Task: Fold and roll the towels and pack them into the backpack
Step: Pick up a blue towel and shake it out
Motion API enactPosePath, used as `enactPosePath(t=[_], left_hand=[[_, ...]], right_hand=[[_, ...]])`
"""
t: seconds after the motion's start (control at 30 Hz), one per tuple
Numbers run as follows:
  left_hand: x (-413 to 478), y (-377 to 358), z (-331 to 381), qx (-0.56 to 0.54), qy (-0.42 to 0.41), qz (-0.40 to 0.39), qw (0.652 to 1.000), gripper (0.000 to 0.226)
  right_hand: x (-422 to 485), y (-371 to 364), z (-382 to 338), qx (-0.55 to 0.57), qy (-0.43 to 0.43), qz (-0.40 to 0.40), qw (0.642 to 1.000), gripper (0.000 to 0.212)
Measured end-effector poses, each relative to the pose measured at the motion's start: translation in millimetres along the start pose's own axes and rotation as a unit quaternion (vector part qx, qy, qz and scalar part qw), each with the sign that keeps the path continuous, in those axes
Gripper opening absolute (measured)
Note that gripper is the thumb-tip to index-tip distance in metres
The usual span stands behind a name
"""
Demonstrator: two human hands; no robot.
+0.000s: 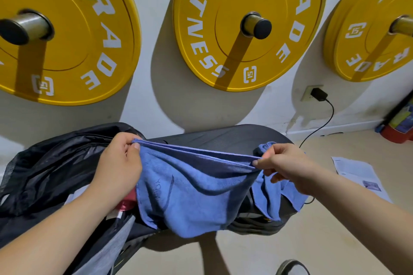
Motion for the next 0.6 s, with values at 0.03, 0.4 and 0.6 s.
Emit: enactPosePath(t=[0.03,0.4,0.6], left_hand=[[0,-1,1,0.002,-0.002,-0.002,1.000,0.015],[-4,-4,10,0.020,-0.034,-0.027,0.999,0.018],[1,3,-2,0.014,-0.007,-0.017,1.000,0.018]], right_hand=[[0,2,0,-0.023,0.005,0.016,1.000,0.027],[-4,10,-19,-0.197,0.028,0.092,0.976,0.012],[-15,-12,-3,0.095,-0.071,-0.076,0.990,0.020]])
Point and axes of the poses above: each hand's wrist, its own x-axis towards the middle knuckle, its own y-axis out of the back of the hand, z = x × y, the point moved 9 cm from there along x, towards the middle knuckle, and after that the axes turned 4 degrees about -y, right-handed, at the moved point
